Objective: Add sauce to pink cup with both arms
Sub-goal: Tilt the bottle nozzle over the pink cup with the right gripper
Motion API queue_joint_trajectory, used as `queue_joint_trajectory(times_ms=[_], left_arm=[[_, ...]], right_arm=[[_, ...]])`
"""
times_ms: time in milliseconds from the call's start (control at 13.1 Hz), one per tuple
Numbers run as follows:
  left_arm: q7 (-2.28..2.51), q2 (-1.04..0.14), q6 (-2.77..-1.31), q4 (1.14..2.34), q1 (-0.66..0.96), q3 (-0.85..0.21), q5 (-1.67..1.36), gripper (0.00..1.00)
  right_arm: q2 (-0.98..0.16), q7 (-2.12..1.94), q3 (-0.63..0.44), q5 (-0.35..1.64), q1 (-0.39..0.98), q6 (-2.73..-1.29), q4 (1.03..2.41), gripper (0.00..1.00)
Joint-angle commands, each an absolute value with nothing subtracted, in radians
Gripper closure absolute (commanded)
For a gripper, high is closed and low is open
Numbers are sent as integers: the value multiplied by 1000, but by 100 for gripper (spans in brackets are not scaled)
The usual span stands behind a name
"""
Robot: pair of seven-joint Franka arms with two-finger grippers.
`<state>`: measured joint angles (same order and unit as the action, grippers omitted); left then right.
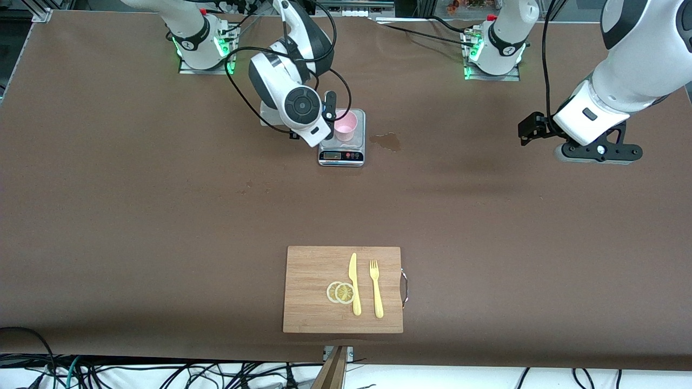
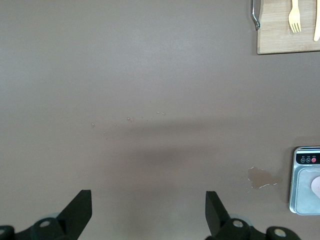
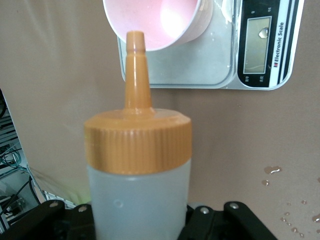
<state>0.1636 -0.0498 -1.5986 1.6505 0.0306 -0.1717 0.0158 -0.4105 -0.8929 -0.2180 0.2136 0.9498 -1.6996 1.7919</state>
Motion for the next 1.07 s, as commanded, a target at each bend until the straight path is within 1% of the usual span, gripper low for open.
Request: queue_joint_trajectory(times_ms=[0, 306, 766, 996], left_arm=[[150, -35, -1588, 1657, 26, -172, -3, 0], [150, -35, -1588, 1657, 28, -172, -3, 0], [149, -35, -1588, 1657, 26, -172, -3, 0], [149, -35, -1588, 1657, 28, -172, -3, 0]], right_arm=[[-382, -850, -209, 175, 957, -1703, 1812, 86], [-390, -795, -193, 121, 968, -1703, 1802, 86], [-422, -709, -170, 115, 969, -1695, 1753, 87], [-433, -660, -156, 60, 986, -1686, 1733, 87]])
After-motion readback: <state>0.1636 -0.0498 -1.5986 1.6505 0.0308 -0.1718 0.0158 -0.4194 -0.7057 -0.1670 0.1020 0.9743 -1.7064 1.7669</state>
